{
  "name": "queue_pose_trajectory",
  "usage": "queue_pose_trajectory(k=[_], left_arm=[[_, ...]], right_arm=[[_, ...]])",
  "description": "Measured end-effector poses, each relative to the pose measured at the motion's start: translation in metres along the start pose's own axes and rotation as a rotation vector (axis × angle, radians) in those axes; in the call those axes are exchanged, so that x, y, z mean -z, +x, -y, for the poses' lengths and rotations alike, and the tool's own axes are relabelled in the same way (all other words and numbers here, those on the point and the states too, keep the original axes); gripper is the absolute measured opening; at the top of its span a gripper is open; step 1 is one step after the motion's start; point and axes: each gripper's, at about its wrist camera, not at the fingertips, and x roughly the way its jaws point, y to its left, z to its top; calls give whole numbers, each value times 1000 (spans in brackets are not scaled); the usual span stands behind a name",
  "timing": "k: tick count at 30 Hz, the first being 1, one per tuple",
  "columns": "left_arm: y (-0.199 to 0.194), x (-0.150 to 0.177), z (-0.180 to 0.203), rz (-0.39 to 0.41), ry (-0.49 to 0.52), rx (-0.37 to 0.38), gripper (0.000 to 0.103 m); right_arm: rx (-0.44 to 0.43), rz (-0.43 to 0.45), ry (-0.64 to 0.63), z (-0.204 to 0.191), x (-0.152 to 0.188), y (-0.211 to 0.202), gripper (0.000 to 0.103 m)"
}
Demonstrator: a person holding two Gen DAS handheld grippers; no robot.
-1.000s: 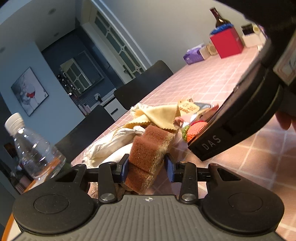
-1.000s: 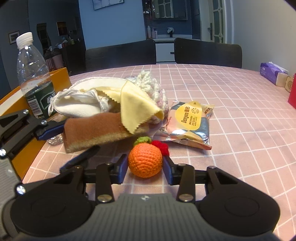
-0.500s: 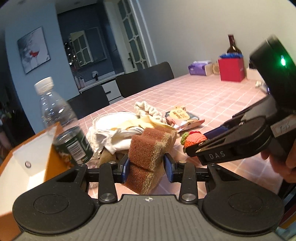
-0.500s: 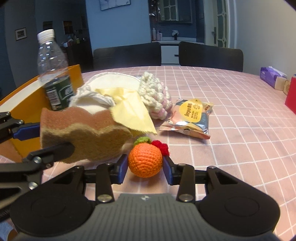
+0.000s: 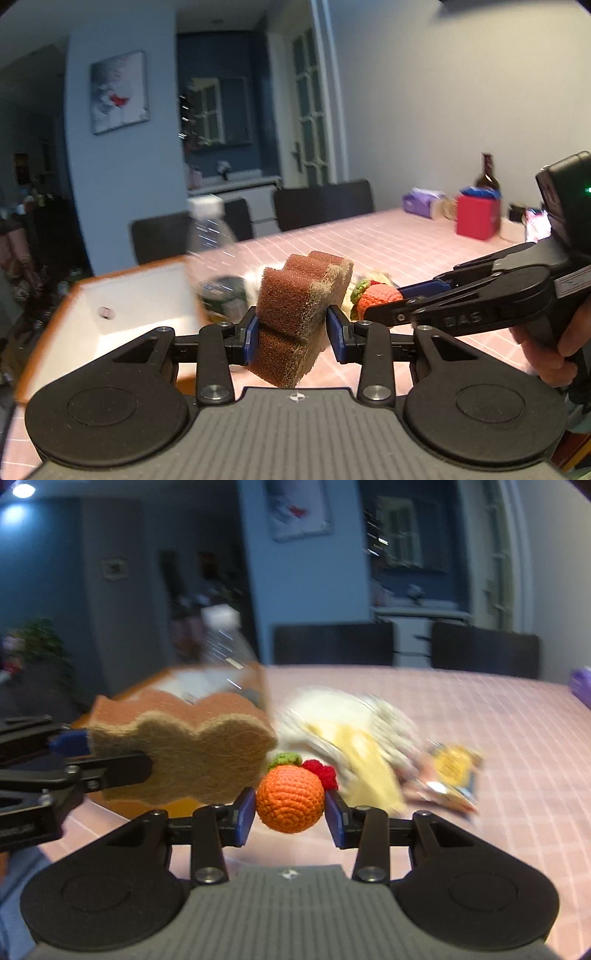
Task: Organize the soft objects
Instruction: 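Carry the sponge and orange over the orange box and release both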
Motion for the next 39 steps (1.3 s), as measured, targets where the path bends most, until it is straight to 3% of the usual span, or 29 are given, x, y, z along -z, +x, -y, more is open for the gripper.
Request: queue_pose_trajectory(k=[6,12,19,23,36,39], left_arm=[[-15,-20,-42,-1,50,-158,43],[11,-36,-89,-147,76,-208,43],[62,-40,-137,-399,117,-236,43],[80,-33,-151,-483,155,-248,44],[95,-7,-168,-599,211,-206,45],[94,-5,-169,-601,215,-210,51]], right_arm=[[-173,70,-91,-47,-42,7,41],[-302,58,-167,-98,-78,42,41],[-325,-70,-270,-145,-96,106,41],[-315,-154,-284,-158,-100,136,41],[-296,-253,-365,-167,-98,190,42],[-303,-264,-372,-168,-97,192,50]])
